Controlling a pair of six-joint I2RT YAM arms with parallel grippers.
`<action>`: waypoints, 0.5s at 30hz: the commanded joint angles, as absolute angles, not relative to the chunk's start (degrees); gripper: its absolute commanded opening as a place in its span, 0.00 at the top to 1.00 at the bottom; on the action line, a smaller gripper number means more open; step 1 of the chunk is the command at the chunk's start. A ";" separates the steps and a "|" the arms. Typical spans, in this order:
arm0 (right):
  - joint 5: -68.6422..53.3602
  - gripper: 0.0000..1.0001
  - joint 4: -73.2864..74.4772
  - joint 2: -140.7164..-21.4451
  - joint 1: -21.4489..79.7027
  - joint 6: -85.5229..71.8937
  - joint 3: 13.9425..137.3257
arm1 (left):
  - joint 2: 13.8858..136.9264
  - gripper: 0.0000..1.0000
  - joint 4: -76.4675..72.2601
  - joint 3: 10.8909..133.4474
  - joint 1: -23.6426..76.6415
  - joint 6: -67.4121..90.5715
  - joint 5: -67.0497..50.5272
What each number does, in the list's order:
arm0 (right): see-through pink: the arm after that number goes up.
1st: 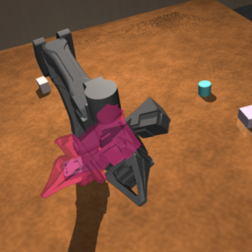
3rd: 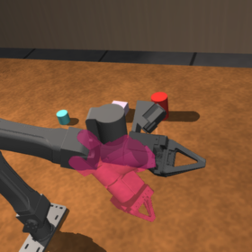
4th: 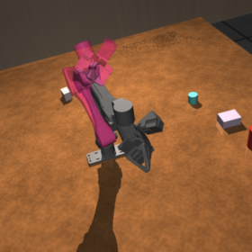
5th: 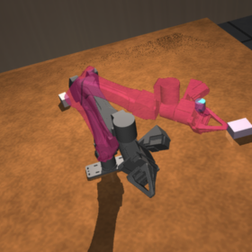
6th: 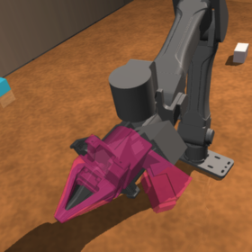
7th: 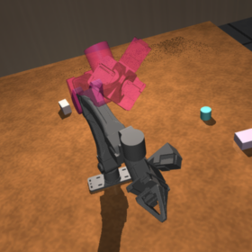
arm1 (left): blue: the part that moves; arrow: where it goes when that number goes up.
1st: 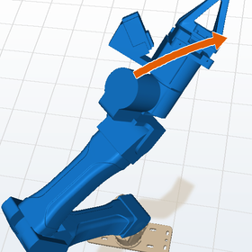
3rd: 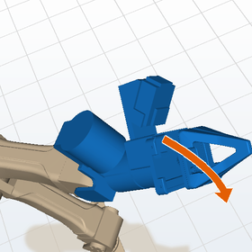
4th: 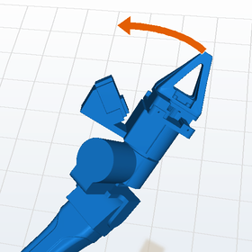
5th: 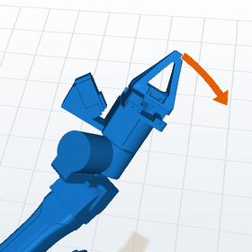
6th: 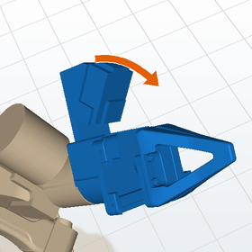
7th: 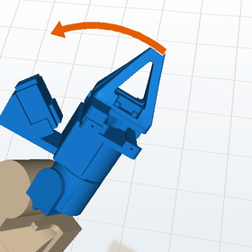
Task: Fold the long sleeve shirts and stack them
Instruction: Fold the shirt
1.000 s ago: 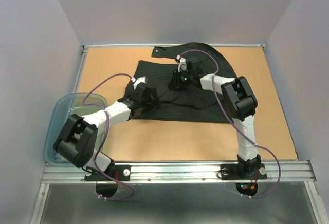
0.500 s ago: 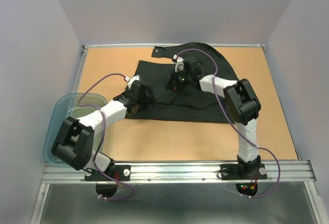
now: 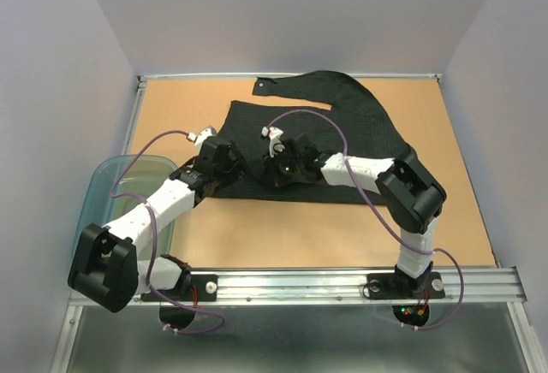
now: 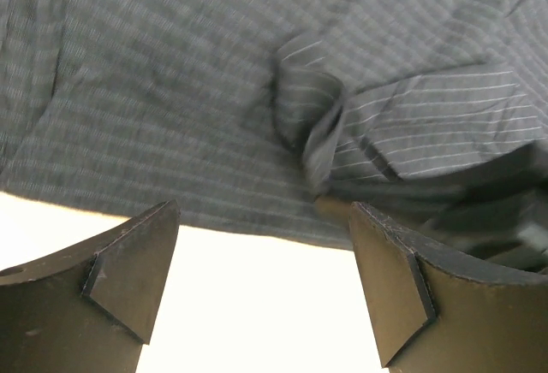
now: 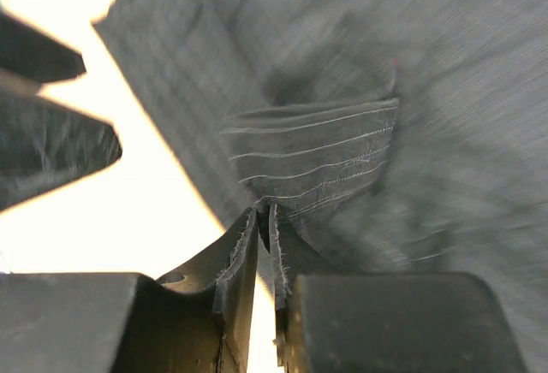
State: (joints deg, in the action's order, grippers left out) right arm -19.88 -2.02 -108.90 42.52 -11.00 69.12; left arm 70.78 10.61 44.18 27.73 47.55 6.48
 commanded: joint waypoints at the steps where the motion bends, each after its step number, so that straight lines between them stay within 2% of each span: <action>1: -17.84 0.83 -3.08 -106.35 46.04 -11.86 66.01 | 66.80 0.08 10.90 40.79 27.25 51.50 6.85; 6: -17.40 0.81 -2.46 -102.49 47.72 -12.92 62.85 | 64.78 0.08 10.46 39.55 27.16 52.38 6.86; 9: -15.48 0.75 -1.15 -96.88 47.72 -12.48 61.09 | 66.09 0.08 8.62 39.11 27.16 51.59 5.10; 13: -7.33 0.55 1.92 -90.73 47.72 -12.57 58.89 | 69.95 0.09 5.89 39.29 27.25 49.14 1.76; 15: -3.27 0.52 2.63 -88.34 47.72 -13.01 57.84 | 72.84 0.09 5.36 39.72 27.25 48.08 0.53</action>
State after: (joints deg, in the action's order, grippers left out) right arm -12.29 1.37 -93.86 47.70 -12.60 59.92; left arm 69.19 8.14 39.86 27.31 50.48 3.64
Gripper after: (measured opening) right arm 0.457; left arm 0.912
